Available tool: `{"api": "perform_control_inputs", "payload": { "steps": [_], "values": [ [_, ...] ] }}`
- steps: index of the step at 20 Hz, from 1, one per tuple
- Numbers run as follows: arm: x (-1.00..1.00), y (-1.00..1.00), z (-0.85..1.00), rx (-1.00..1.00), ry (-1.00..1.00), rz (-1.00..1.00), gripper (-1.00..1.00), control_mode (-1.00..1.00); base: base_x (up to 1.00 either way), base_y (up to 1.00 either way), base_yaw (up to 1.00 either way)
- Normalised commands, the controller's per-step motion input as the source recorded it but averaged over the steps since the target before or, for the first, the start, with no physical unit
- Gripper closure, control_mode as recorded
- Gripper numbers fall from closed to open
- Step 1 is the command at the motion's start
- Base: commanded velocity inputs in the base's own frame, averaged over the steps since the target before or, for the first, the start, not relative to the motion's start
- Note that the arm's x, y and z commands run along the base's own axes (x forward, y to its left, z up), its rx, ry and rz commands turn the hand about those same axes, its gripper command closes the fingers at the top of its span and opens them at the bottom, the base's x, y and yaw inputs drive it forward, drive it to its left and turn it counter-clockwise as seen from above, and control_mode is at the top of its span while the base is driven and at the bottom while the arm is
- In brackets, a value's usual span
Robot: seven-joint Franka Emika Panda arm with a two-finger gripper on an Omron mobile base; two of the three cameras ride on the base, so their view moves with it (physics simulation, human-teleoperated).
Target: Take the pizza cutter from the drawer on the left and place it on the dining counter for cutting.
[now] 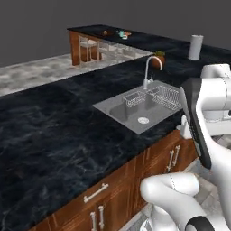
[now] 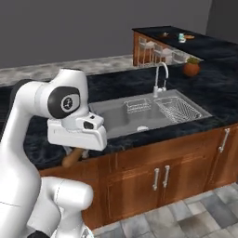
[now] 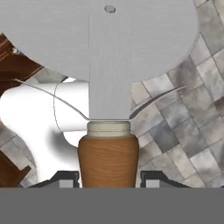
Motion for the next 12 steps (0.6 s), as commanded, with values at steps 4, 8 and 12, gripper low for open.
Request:
{"api": "perform_control_inputs", "payload": {
  "steps": [4,8,12],
  "values": [
    [0.0,0.0,0.0,0.0,0.0,0.0,1.0,1.0,0.0,-0.53,-0.81],
    [0.0,0.0,0.0,0.0,0.0,0.0,1.0,1.0,0.04,-0.81,-0.74],
    [0.0,0.0,0.0,0.0,0.0,0.0,1.0,1.0,0.07,-0.84,-0.72]
  ]
}}
